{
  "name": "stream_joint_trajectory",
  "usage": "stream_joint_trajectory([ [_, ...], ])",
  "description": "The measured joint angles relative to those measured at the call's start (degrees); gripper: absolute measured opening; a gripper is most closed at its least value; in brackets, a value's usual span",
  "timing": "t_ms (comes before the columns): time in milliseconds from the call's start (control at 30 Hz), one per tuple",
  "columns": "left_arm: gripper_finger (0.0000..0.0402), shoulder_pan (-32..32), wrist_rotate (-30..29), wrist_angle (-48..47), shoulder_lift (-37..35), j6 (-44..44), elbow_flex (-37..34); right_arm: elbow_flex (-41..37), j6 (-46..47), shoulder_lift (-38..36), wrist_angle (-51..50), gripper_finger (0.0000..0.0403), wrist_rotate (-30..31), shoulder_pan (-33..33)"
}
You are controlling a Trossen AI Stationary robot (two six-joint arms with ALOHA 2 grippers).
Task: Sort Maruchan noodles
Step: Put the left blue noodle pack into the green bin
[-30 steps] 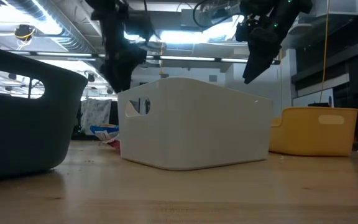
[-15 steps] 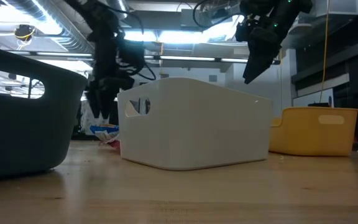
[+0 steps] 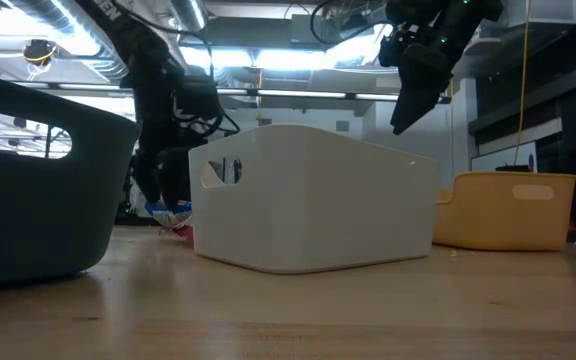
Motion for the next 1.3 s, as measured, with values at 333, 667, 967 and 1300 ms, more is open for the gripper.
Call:
stream_joint_trajectory([
  [333,0.0304,2.3,-0.2,7.0,1.0,-0.8,-0.6,0.0,1.0,0.0,0.0,0.0328,0.0,0.0],
  [667,0.0207,4.4,-1.2,10.4,1.6,1.6,-0.5,0.0,1.1,0.0,0.0,0.0328,0.0,0.0],
  [967,0.0114,4.4,2.0,9.2,5.5,1.4,-0.5,0.0,1.4,0.0,0.0,0.0328,0.0,0.0],
  [1300,0.0004,4.3,4.3,5.4,5.0,0.0,-0.5,0.0,1.5,0.0,0.0,0.0328,0.0,0.0],
])
